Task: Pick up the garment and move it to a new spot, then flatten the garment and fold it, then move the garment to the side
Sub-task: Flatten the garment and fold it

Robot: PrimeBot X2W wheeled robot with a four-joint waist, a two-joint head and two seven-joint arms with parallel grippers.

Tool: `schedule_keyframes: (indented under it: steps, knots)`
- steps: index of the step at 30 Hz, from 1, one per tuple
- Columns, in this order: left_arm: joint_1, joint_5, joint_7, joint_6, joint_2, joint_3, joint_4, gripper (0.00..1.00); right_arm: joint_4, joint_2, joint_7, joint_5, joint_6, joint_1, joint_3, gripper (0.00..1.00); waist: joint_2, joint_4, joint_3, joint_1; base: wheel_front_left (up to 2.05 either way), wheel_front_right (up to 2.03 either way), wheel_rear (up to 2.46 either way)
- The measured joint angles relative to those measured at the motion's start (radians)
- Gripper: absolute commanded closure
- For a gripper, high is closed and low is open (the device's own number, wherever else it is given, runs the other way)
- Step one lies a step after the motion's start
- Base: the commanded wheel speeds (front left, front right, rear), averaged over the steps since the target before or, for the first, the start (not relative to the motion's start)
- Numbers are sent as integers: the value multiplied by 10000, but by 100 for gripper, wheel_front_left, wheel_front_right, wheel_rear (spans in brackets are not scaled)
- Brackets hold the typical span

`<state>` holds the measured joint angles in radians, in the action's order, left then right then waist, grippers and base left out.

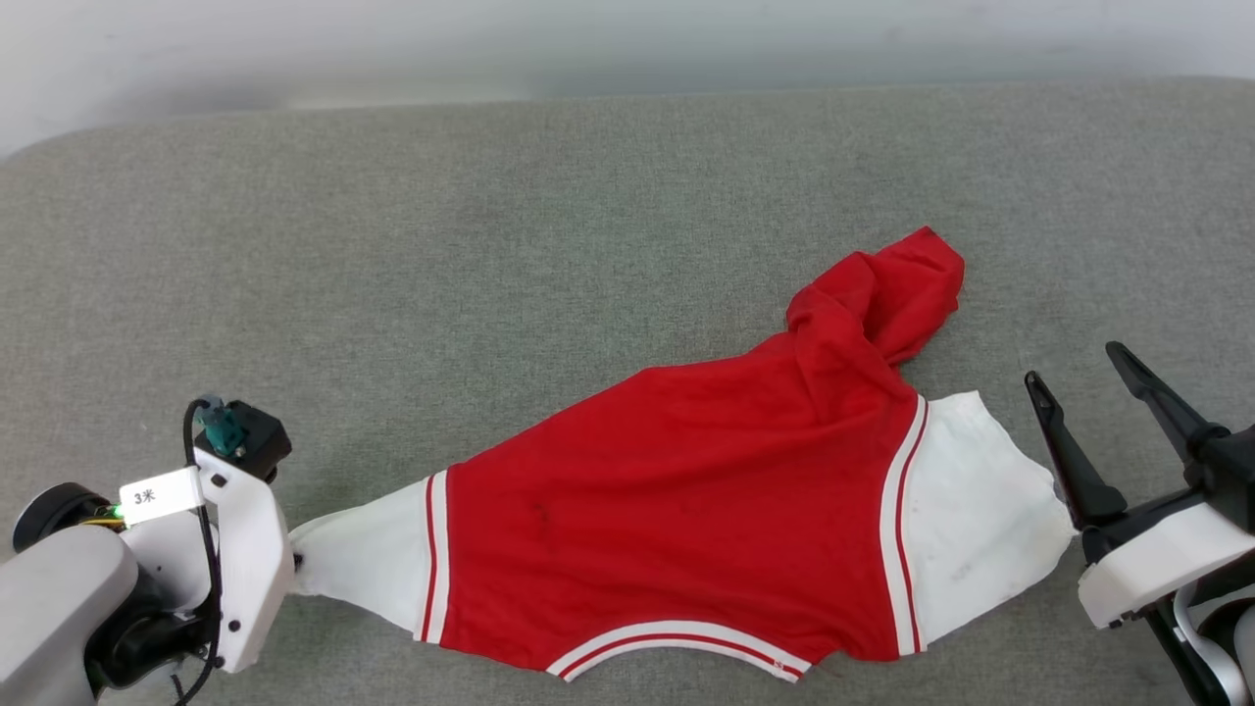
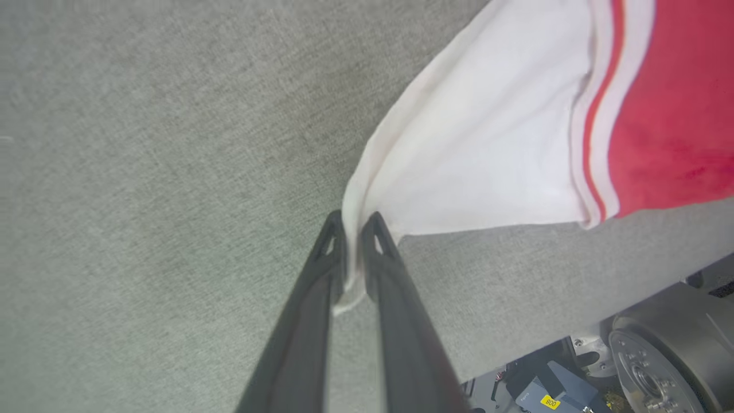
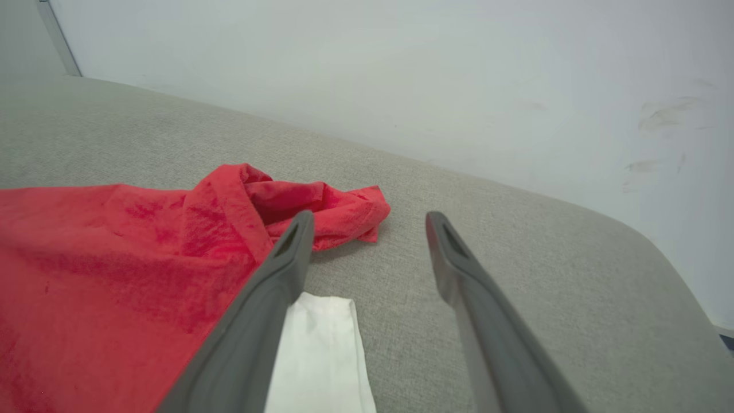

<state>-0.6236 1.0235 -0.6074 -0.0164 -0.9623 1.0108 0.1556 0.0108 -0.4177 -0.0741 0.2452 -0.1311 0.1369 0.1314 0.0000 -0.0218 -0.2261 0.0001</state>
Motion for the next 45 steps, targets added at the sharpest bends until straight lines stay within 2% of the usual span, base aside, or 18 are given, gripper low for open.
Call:
schedule_keyframes:
  steps: [7, 14, 22, 29, 30, 31, 35, 38, 41, 45]
  knots:
    - [-567, 33, 194, -52, -211, -512, -244, 0, -21, -81, 75, 12, 0, -19, -77, 0, 0, -81, 248, -1, 0, 0, 0]
    - [-1114, 207, -1168, -382, -520, -345, -408, 0, -153, -105, 148, 2, 0, 126, 104, 0, 0, 73, 139, 0, 0, 0, 0]
    - [-922, 207, -1569, -380, 6, 171, 360, 0, -171, -151, 217, 0, 0, 684, 495, 0, 0, 460, -220, 0, 0, 0, 0]
    - [-921, -167, -1801, -621, 238, 562, 936, 0, -35, -173, 184, -2, 0, 984, 631, 0, 0, 680, -485, -1, 0, 0, 0]
    - [-933, -167, -1797, -633, 278, 573, 989, 62, -19, -182, 182, -2, 0, 1029, 623, 0, 0, 677, -487, -1, 0, 0, 0]
    - [-934, -182, -1756, -700, 305, 617, 1020, 100, -6, -207, 182, 0, 0, 1052, 616, 0, 1, 670, -477, -1, 0, 0, 0]
    - [-930, -174, -1473, -807, 426, 656, 1051, 100, -12, -514, 257, 2, 0, 1242, 589, 0, 1, 584, -353, -1, 0, 0, 0]
    - [-928, -280, -1172, -853, 412, 644, 869, 100, -128, -1166, 863, 138, 0, 1533, 690, 0, 0, 493, -199, 0, 0, 0, 0]
    - [-936, -428, -890, -849, 341, 564, 462, 100, -253, -2389, 2416, 575, 0, 1848, 1386, 0, 0, 381, -45, 0, 0, 0, 0]
    - [-983, -558, -631, -763, 182, 451, -4, 100, -792, -4017, 5168, 2395, 0, 2316, 2518, 0, 0, 207, 133, 0, 0, 0, 0]
